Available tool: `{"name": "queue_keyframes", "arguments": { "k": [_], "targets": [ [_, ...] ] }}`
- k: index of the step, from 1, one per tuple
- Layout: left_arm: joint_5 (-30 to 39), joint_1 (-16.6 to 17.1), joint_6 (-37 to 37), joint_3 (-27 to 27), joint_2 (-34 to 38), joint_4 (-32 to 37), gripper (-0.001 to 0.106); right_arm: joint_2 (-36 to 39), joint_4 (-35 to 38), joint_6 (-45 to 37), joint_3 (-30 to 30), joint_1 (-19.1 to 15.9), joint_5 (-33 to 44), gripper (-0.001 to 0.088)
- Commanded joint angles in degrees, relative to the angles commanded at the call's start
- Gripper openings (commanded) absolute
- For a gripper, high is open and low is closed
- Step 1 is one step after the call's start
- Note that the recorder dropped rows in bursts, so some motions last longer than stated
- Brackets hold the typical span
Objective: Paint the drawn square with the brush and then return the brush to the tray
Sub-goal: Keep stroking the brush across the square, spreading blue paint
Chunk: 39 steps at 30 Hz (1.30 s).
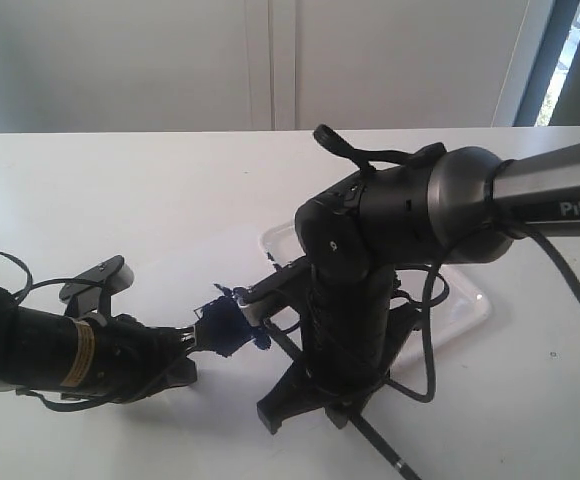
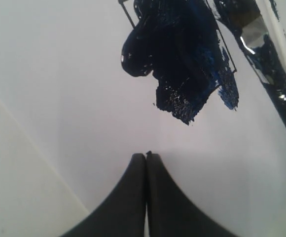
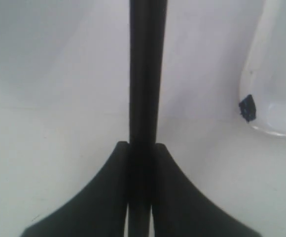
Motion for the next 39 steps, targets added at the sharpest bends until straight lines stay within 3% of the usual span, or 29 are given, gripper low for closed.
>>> {"name": "queue_keyframes", "arguments": {
  "k": [7,30,36,39],
  "targets": [
    [-0.11,0.0,0.1,0.0,0.0,0.0,0.0,2.91,0.0,0.0,-2.95,0.0,-0.13,0.0],
    [-0.11,0.0,0.1,0.0,0.0,0.0,0.0,4.58,0.0,0.43,-2.84,0.0,5.95,0.0],
    [-0.11,0.0,0.36,0.0,0.0,0.0,0.0,3.55,0.0,0.43,-2.84,0.0,4.0,0.0],
    [-0.11,0.0,4.0,0.0,0.0,-0.5,0.0,0.79,0.0,0.2,-2.84,0.0,0.8,0.0]
  ]
}}
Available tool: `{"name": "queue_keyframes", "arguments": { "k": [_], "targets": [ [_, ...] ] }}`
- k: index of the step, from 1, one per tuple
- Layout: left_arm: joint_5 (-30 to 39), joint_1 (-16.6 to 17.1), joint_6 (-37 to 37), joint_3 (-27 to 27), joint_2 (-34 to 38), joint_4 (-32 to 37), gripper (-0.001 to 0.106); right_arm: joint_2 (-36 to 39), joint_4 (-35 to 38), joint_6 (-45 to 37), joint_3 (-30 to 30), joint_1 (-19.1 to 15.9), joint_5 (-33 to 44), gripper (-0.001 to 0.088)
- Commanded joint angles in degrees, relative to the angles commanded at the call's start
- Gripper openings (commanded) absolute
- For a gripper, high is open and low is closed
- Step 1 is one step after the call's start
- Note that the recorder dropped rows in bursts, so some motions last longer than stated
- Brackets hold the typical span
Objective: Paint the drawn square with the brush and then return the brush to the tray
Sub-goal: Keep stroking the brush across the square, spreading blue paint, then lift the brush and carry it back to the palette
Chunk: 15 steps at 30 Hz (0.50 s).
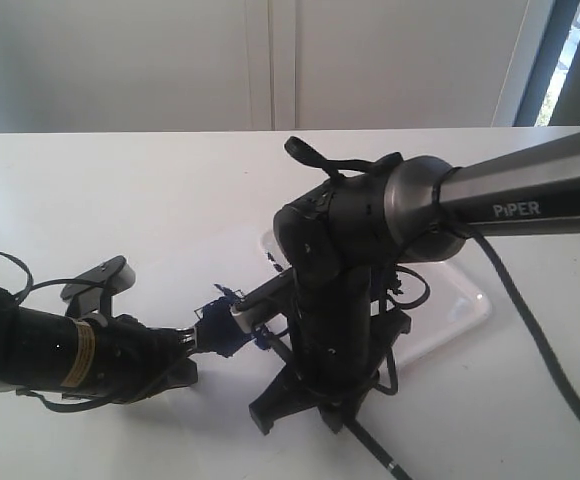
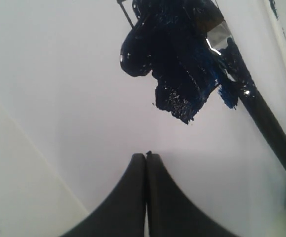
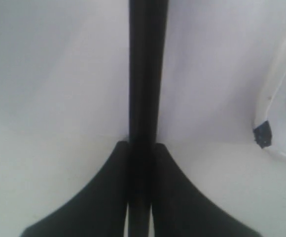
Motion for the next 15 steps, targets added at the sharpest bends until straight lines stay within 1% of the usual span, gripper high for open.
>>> {"name": "queue_keyframes", "arguments": {
  "k": [4,9,15],
  "targets": [
    [0.0,0.0,4.81,0.0,-0.27,-2.92,0.0,-6.3,0.0,0.0,0.0,0.0,-5.87,0.0],
    [0.0,0.0,9.13,0.0,-2.67,-6.62,0.0,-13.53,-1.27,0.0,0.0,0.0,-6.91,0.0],
    [0.49,0.0,9.8,0.0,-6.68,-7.34,0.0,-21.49,-2.81,0.27,2.44,0.0,-10.05,0.0]
  ]
}}
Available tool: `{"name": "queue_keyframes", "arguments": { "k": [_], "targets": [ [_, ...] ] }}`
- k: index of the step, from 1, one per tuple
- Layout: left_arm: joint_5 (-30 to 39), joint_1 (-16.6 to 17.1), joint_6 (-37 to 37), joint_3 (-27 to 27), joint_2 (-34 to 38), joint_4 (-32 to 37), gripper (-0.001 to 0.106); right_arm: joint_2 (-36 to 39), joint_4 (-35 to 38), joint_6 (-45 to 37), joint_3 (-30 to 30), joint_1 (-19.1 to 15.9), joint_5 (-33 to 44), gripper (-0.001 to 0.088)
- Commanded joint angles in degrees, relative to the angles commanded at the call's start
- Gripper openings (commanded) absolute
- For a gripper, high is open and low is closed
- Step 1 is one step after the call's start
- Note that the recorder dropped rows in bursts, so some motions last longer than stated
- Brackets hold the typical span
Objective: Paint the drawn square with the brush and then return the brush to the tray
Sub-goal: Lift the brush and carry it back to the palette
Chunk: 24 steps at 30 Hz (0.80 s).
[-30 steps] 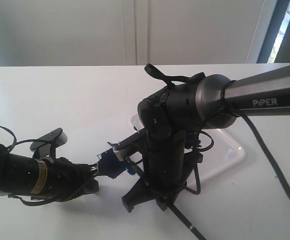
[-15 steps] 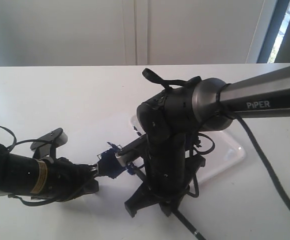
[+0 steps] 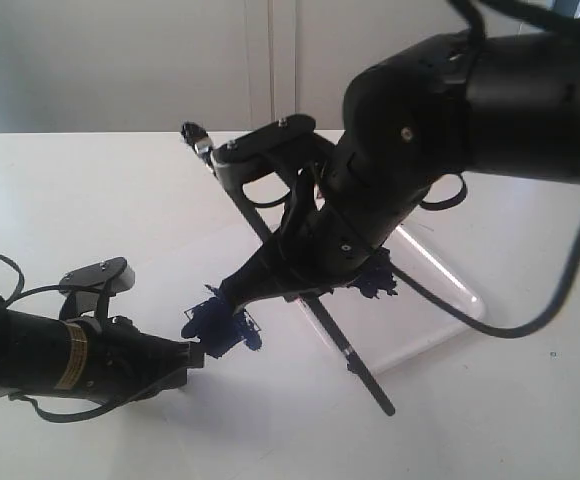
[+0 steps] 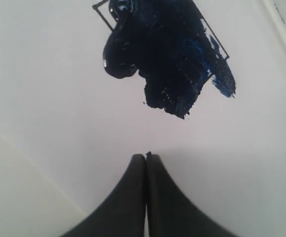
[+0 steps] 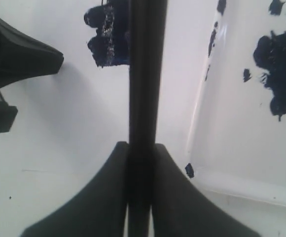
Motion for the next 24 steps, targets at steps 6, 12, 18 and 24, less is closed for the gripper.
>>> {"name": "queue_keyframes", "arguments": {
  "k": [6,12,18,24],
  "targets": [
    [1.27,0.0,1.48,0.0,-3.32,0.11,0.0,-8.34,-2.89,4.72,7.96,0.0,-5.49,0.0],
    [1.27,0.0,2.8,0.0,-7.57,0.11,0.0,-12.84,-15.79,21.54,20.51,0.0,-10.59,0.0],
    [1.27,0.0,4.25,0.0,-12.42,0.11,0.0,-12.46,-24.73,33.69,30.18,0.0,-17.06,0.0],
    [1.27,0.0,4.1,0.0,-18.6,0.94,0.0,-6.24,-42.64,55.08,34.62,0.0,-17.53,0.0]
  ]
}}
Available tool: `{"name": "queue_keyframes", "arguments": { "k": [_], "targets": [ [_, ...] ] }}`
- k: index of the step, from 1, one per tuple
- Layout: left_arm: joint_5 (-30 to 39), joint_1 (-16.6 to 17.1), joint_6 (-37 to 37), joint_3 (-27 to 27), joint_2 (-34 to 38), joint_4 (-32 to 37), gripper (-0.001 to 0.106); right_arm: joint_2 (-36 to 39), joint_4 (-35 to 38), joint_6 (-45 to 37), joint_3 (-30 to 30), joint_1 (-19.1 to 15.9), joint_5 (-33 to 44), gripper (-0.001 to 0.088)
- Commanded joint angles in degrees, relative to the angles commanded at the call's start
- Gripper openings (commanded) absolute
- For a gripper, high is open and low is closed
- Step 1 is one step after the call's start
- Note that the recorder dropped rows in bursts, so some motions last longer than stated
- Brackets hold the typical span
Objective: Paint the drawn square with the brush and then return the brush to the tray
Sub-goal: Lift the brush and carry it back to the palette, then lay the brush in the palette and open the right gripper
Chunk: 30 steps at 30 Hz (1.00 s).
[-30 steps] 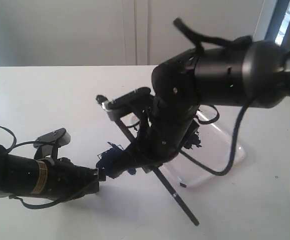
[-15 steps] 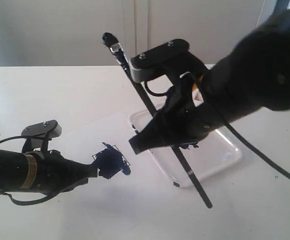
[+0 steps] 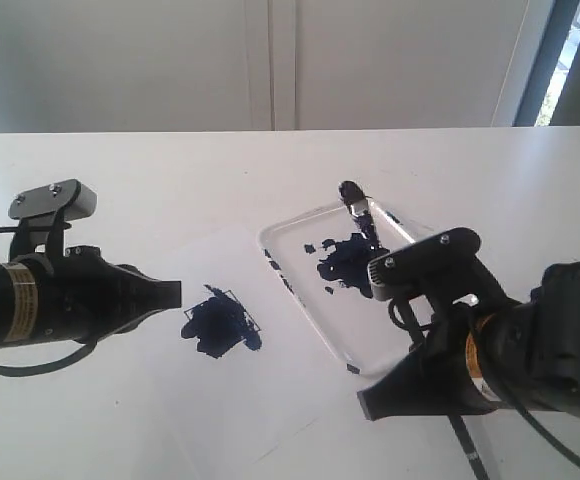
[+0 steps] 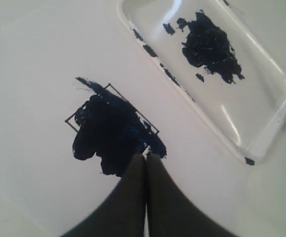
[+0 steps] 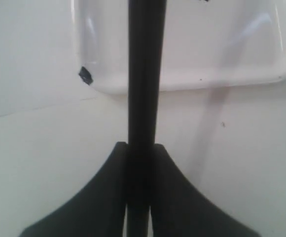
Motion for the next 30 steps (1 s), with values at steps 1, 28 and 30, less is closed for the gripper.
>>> {"name": "queue_keyframes", "arguments": {
  "k": [1,28,30],
  "targets": [
    [0.0,0.0,-0.31,0.1,-1.47,0.42,0.0,2.31,-2.35,3.04,0.0,0.0,-0.25,0.0],
    [3.56,0.0,-3.56,4.54,-20.67,3.47,0.0,16.0,-19.35,24.24,0.0,0.0,-3.66,0.0436],
    [4.88,0.0,-3.56,4.54,-20.67,3.74,0.0,15.33,-19.84,24.24,0.0,0.0,-4.66,0.0569]
  ]
}}
